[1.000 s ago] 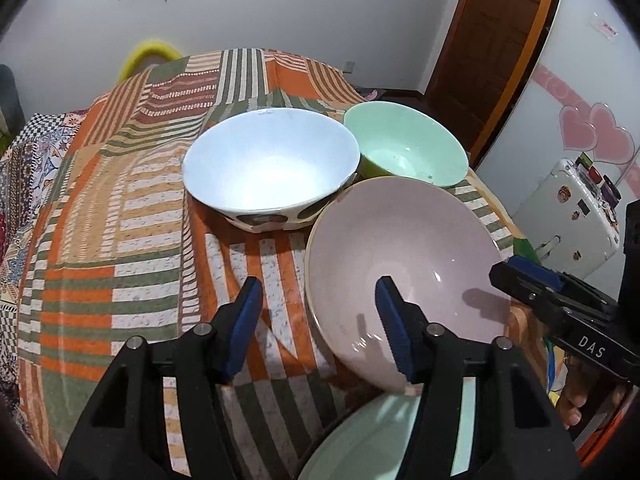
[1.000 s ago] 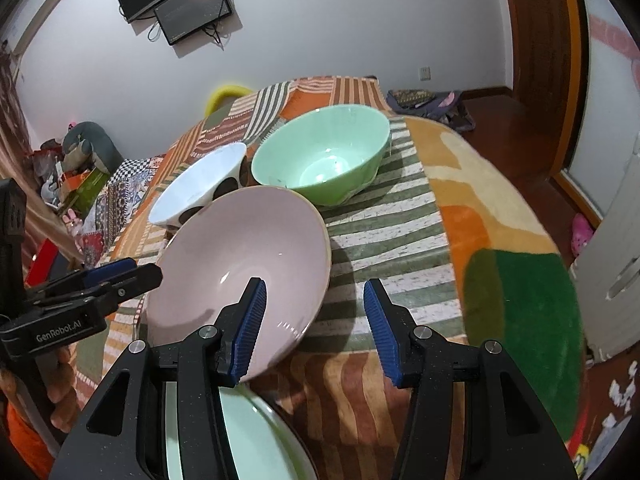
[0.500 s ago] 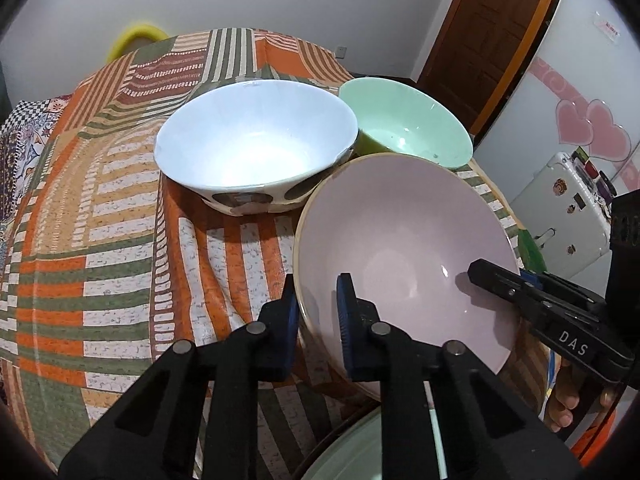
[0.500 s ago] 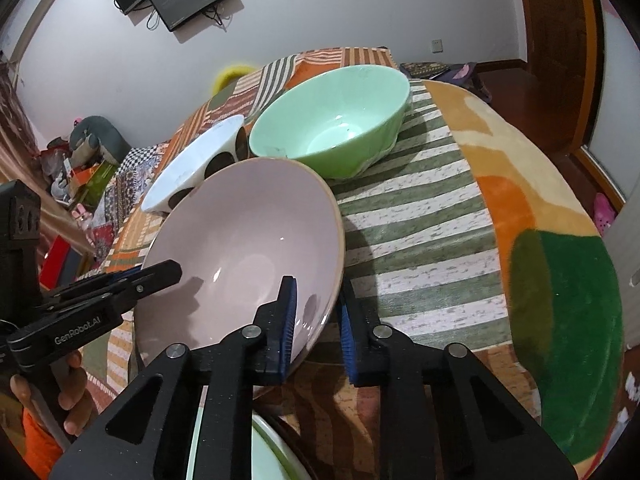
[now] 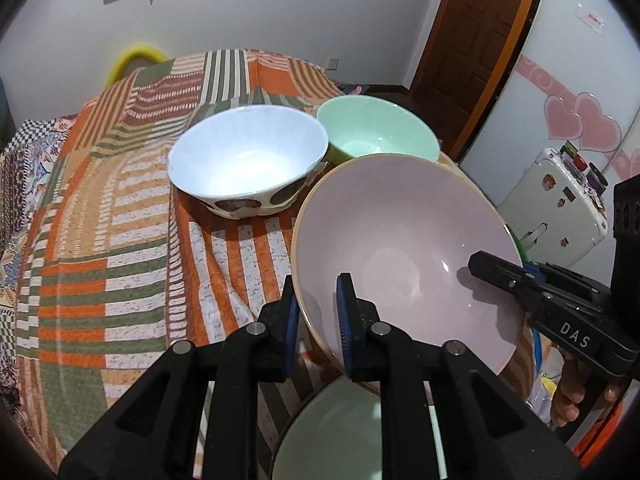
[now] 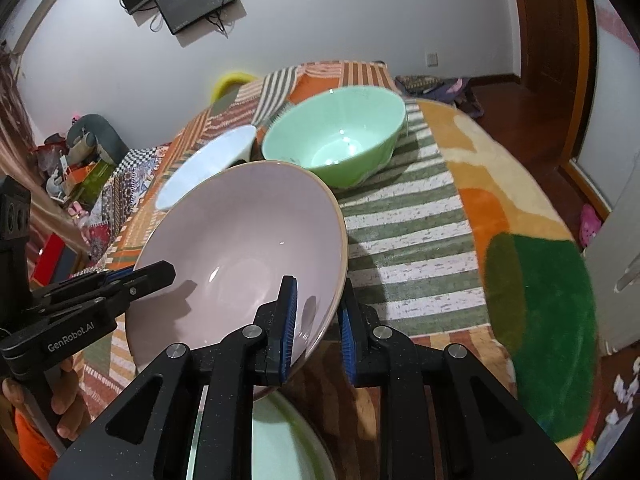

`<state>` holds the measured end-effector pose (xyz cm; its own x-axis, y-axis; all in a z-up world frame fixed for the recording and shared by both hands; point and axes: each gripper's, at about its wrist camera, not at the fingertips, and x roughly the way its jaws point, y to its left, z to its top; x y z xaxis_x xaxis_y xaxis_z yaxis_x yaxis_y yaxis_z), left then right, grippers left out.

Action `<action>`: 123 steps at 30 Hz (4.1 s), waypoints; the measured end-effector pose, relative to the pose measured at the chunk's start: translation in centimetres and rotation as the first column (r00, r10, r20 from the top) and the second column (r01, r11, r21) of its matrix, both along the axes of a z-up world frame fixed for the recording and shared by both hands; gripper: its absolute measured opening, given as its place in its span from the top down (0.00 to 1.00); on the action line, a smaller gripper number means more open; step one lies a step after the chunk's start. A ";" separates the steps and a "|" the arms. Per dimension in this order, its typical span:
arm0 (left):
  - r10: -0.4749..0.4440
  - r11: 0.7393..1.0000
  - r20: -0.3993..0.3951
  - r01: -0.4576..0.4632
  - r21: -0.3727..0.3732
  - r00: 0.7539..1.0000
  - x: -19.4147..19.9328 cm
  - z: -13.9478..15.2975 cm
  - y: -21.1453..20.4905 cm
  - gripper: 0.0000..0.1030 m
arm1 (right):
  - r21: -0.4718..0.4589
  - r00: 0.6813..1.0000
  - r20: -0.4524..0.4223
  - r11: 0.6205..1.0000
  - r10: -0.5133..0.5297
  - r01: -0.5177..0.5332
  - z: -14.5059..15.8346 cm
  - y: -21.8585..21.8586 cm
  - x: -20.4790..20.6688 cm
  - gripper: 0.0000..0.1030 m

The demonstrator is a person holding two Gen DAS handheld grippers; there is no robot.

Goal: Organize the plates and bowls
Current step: 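Close the left tool on the pink bowl rim while the right tool grips it, then lift the pink bowl with both tools and carry it over the plate stack, then lower the pink bowl onto the mint green plate, open both tools, then close the left tool on the spotted white bowl rim while the right tool grips it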

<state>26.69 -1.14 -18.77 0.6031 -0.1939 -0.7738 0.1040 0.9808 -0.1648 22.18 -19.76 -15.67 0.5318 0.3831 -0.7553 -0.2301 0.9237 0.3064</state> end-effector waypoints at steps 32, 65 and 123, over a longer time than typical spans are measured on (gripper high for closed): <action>0.151 0.987 0.113 -0.156 0.037 0.982 -16.8 7.4 8.1 0.83 | 0.012 0.970 0.142 0.979 0.200 -0.203 5.9 8.3 -8.1 0.82; 0.314 0.949 -0.198 -0.312 0.041 0.929 -19.5 -4.8 16.4 0.83 | -0.093 0.905 -0.106 0.902 0.411 -0.421 -3.8 18.7 -9.1 0.82; 0.234 0.972 0.125 -0.236 -0.003 0.964 -3.6 8.1 10.8 0.32 | -0.025 0.984 0.143 0.994 0.107 -0.104 5.0 5.9 0.8 0.52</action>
